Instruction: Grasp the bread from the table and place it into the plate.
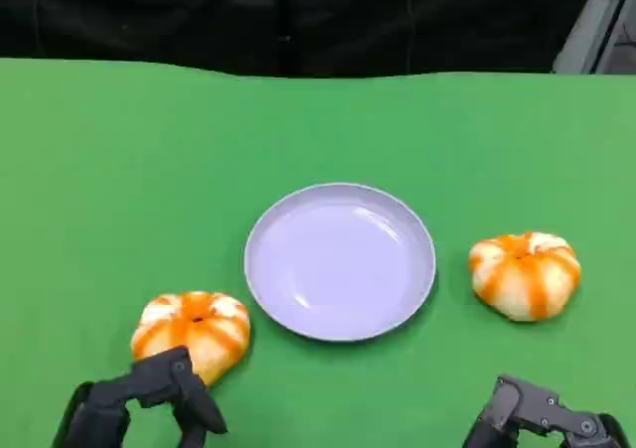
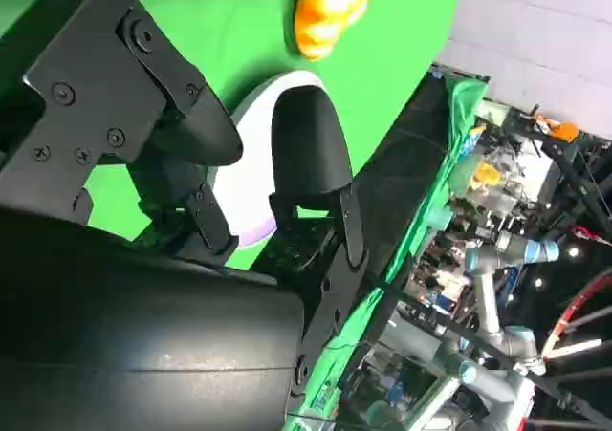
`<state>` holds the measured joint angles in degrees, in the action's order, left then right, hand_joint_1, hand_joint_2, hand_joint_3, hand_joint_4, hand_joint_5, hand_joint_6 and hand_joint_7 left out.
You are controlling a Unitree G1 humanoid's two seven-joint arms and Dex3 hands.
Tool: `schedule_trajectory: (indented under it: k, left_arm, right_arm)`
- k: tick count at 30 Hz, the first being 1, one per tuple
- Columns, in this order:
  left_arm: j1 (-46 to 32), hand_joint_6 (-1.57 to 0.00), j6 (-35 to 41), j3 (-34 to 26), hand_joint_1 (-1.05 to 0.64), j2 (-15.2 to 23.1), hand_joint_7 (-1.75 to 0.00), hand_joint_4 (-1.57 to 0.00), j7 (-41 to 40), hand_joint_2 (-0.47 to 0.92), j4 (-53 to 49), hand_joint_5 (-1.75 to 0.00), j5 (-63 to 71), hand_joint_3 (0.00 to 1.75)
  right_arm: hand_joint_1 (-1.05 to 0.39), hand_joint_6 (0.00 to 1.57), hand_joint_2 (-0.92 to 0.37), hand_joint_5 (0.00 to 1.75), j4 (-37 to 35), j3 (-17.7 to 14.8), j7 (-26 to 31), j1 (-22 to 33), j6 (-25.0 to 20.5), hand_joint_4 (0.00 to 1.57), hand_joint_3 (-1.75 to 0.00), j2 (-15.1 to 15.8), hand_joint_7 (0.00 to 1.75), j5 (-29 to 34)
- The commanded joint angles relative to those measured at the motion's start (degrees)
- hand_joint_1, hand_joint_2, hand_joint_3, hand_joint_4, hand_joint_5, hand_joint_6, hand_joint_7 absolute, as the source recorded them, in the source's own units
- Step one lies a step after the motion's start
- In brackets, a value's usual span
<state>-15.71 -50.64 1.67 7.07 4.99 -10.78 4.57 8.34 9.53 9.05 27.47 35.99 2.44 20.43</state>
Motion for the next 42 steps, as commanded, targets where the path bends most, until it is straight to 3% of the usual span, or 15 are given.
schedule_trajectory:
  k: [1, 33, 37, 39, 42]
  left_arm:
    - [-0.07, -0.84, -0.9, -0.43, 0.09, 0.64, -1.45, -0.87, 0.06, 0.36, 0.25, -1.69, -0.18, 1.4]
    - [-0.12, -0.83, -0.54, -0.56, 0.09, 0.79, -1.45, -0.86, -0.06, 0.34, 0.55, -1.69, 0.45, 1.42]
    - [0.1, -0.84, -0.95, -0.32, 0.12, 0.69, -1.35, -0.83, 0.3, 0.37, 0.07, -1.6, -0.62, 1.38]
    - [0.19, -0.85, -1.13, -0.41, 0.1, 0.62, -1.24, -0.83, 0.15, 0.4, -0.1, -1.48, -0.58, 1.31]
    - [0.45, -0.83, -1.72, -0.84, 0.0, 0.62, -0.94, -0.77, -0.27, 0.66, -0.65, -1.24, -0.19, 0.73]
  right_arm:
    - [0.06, 0.85, -0.18, 1.71, 0.36, -0.13, -0.19, 0.4, 0.53, 0.86, -1.7, 0.67, 1.41, -0.58]
    - [0.09, 0.85, -0.18, 1.7, 1.47, -0.16, -0.42, 0.9, 0.03, 0.85, -1.68, 0.72, 1.41, 0.64]
    - [0.09, 0.85, -0.17, 1.7, 1.42, -0.24, -0.29, 0.87, 0.1, 0.86, -1.68, 0.64, 1.4, 0.85]
    - [0.09, 0.85, -0.17, 1.71, 1.3, -0.25, -0.23, 0.84, 0.21, 0.86, -1.68, 0.63, 1.4, 0.85]
    - [0.1, 0.85, -0.18, 1.73, 1.28, -0.23, -0.18, 0.81, 0.25, 0.86, -1.68, 0.56, 1.4, 0.82]
